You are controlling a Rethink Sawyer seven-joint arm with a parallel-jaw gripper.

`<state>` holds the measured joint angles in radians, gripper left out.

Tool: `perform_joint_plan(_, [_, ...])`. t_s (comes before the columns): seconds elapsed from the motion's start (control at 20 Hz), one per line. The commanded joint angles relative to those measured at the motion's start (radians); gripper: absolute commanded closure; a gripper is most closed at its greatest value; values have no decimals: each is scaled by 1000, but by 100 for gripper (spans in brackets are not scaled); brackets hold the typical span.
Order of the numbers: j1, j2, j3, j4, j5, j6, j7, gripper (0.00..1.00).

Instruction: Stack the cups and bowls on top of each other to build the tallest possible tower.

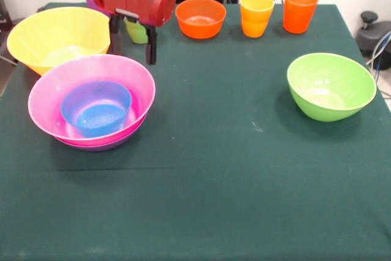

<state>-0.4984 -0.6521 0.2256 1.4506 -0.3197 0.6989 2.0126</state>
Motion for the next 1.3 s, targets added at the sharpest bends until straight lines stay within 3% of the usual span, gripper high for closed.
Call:
perform_joint_plan(0.05, [-40,77,235,39,-109,21,-438,0])
perform_joint_plan(0.25, [-47,67,275,60,-104,48,-457,0])
perform_joint_plan(0.4, [-30,48,277,89,-91,42,-407,0])
perform_joint_plan(0.65, [58,-34,203,128,-53,61,-193,0])
perform_joint_plan(0.9, [105,-75,179,131,-13,122,-140,0])
perform_joint_plan(1.3, [197,-39,100,159,4,-13,5,0])
